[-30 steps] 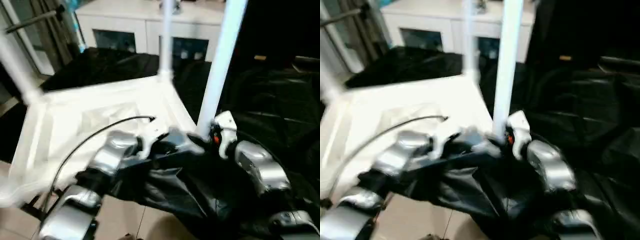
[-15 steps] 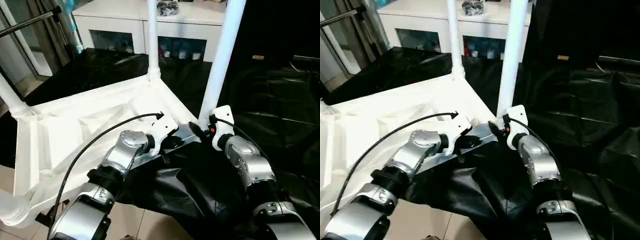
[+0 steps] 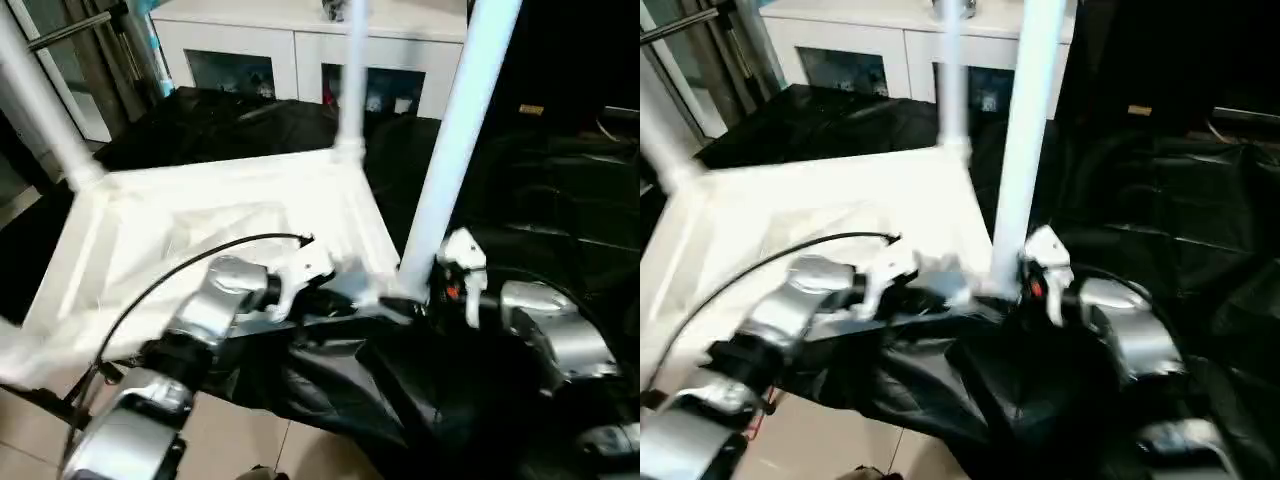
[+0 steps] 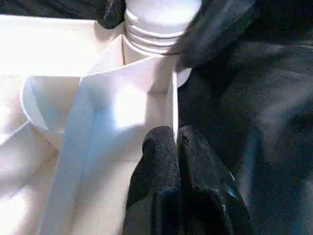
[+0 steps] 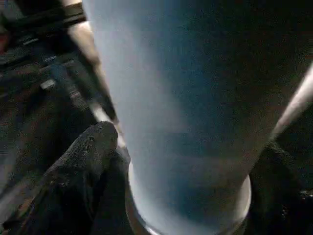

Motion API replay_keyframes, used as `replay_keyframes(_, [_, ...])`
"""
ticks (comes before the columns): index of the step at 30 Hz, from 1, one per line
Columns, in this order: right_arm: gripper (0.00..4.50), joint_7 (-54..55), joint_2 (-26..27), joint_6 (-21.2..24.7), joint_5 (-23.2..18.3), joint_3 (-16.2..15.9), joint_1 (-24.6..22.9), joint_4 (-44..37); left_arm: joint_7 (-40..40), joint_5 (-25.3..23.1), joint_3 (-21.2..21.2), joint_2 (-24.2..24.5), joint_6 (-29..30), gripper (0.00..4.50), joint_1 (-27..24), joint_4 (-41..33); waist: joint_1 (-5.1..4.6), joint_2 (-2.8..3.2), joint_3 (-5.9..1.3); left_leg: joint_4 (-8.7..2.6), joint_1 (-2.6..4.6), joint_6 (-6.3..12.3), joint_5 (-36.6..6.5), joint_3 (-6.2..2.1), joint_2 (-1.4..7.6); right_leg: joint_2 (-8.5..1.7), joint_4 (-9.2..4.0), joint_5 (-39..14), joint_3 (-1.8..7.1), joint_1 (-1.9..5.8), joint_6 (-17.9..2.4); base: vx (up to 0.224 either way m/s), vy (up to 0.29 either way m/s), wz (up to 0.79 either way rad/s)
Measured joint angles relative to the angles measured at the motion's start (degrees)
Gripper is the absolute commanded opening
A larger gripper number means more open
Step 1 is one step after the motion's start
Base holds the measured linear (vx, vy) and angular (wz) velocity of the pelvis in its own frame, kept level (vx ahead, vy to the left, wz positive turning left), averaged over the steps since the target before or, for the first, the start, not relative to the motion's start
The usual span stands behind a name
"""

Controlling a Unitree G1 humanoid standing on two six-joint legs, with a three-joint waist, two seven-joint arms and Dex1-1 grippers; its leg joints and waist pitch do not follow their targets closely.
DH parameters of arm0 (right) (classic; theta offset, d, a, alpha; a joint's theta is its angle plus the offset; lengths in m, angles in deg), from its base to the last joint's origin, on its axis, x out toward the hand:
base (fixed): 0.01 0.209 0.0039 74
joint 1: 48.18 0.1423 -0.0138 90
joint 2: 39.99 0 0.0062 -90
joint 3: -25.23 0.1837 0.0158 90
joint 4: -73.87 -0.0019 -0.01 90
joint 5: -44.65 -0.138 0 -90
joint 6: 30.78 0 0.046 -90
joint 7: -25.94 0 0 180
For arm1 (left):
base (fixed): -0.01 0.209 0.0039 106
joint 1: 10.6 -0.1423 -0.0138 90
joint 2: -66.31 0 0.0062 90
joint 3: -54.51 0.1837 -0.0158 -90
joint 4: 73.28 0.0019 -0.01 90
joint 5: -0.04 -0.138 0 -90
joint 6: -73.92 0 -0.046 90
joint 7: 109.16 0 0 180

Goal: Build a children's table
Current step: Rotate leg to tighten

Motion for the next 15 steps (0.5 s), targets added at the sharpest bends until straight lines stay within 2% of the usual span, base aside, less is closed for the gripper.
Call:
replay_keyframes(9, [3.03, -6.14, -2.05, 1.99, -1.77, -1.99, -1.73, -3.36, 7.08, 1.08, 1.29, 2.93, 1.51, 0.0, -0.44, -2.22, 0.26, 0.03, -0.01, 0.02, 0.02, -0.13, -0.07, 0.0, 0.01, 0.0, 0.03, 0.02, 0.0, -0.01, -0.03, 0.0, 0.0, 0.0])
replay_keyframes(10, [2.8, -6.28, -2.06, 2.09, -1.78, -2.04, -1.88, -3.64, 7.27, 1.27, 1.38, 3.06, 1.65, 0.0, -0.44, -2.25, 0.33, 0.03, -0.01, 0.02, 0.02, -0.13, -0.07, 0.0, 0.01, 0.0, 0.03, 0.02, 0.0, -0.01, -0.03, 0.0, 0.0, 0.0])
replay_keyframes(15, [2.67, -6.23, -2.02, 2.85, -1.83, -2.02, -2.79, -4.95, 7.55, 1.36, 1.46, 3.17, 1.89, 0.0, -0.49, -2.26, 0.6, 0.04, -0.02, 0.03, 0.05, -0.14, -0.08, 0.0, 0.01, 0.0, 0.03, 0.02, 0.01, 0.01, -0.03, 0.0, 0.0, 0.0])
